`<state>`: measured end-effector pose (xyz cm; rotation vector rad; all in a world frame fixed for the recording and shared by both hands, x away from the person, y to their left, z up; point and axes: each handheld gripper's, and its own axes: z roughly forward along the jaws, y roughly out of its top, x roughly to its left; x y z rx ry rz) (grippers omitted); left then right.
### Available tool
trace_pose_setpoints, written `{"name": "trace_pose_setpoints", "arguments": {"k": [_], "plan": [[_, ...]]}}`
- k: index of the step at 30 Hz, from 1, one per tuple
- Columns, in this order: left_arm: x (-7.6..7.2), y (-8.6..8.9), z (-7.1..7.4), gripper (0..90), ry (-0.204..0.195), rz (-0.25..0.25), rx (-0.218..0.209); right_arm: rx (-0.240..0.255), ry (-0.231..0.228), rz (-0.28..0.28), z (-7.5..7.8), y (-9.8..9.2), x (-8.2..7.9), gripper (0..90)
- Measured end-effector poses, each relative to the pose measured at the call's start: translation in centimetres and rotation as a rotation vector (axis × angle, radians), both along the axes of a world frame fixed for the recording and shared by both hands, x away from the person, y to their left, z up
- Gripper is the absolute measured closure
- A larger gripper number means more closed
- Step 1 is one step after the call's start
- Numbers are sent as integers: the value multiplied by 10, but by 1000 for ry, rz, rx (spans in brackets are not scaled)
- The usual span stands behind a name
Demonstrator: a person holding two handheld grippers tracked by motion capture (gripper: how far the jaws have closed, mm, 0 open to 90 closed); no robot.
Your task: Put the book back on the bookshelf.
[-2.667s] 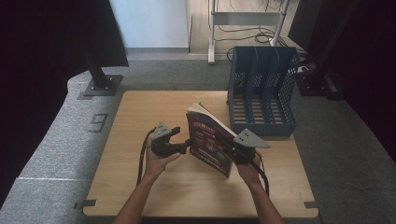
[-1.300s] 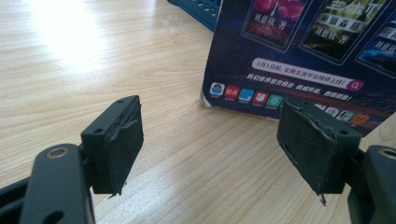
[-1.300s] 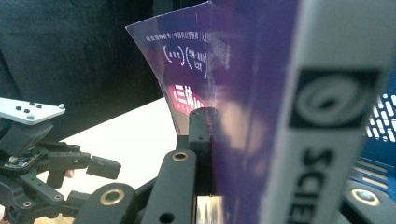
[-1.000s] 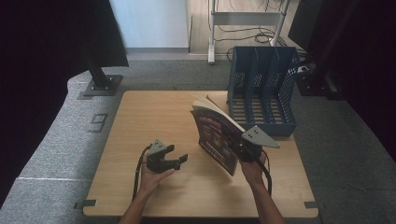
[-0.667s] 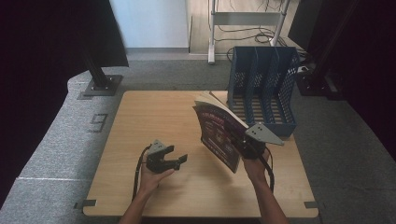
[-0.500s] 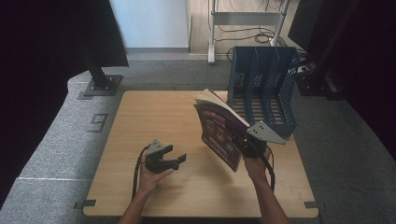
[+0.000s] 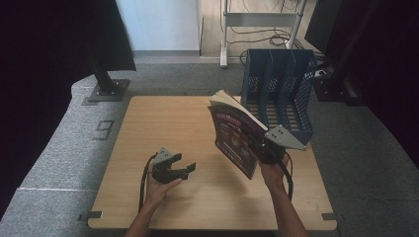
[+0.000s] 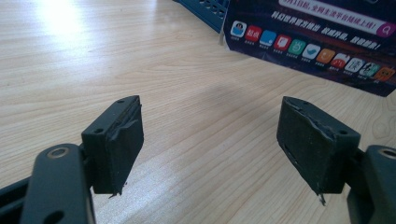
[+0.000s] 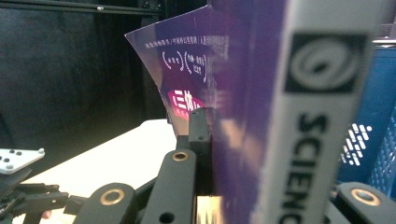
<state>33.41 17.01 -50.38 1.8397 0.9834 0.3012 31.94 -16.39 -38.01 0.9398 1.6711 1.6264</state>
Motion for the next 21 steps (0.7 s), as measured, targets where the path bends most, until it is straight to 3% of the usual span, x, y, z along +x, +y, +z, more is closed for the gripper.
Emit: {"name": "trace_pose_setpoints", "arguments": {"k": [21], "plan": [[0, 2, 0, 229, 9, 3, 5, 25, -32, -40, 24, -14, 4, 817]]}}
